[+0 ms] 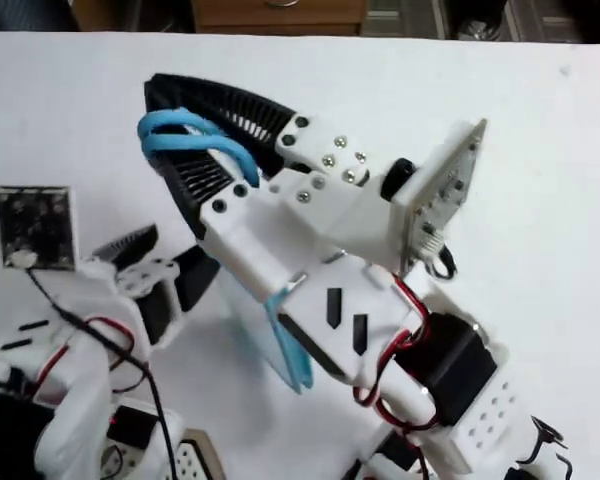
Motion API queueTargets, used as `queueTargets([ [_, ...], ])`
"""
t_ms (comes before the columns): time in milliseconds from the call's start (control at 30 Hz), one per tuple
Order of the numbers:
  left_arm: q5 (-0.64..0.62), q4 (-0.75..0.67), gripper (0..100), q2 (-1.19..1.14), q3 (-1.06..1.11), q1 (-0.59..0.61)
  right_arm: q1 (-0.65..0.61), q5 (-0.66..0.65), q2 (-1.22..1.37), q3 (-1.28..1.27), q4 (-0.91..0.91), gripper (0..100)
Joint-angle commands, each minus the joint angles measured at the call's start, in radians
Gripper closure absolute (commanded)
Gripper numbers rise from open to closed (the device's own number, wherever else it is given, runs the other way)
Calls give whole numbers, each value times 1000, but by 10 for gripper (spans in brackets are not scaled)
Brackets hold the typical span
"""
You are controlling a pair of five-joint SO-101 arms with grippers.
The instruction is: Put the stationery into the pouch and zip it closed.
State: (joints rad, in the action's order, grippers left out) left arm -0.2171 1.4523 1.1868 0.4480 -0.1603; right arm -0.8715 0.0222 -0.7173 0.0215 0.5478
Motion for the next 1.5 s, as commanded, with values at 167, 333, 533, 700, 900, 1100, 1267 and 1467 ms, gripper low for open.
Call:
queueTargets([
  [167, 64, -78, 718, -94, -2, 96, -7, -143, -15, 43, -159, 982],
  [333, 115, -184, 718, -189, -2, 203, -7, -199, -4, 46, -259, 982],
  [533, 120, -253, 718, -386, -9, 223, -7, -206, 94, 192, -259, 982],
  [700, 127, -147, 718, -377, -35, 229, 2, -203, 133, 173, -113, 982],
  [900, 169, 60, 714, -159, -120, 257, 67, -196, 125, 77, -88, 982],
  [1100, 138, 63, 714, 21, -126, 259, 70, -198, 137, 78, -188, 982],
  [1267, -15, 0, 714, 24, -127, 331, 97, -206, 173, 83, -298, 982],
  [1467, -69, 31, 714, 27, -239, 372, 179, -198, 271, 213, -315, 982],
])
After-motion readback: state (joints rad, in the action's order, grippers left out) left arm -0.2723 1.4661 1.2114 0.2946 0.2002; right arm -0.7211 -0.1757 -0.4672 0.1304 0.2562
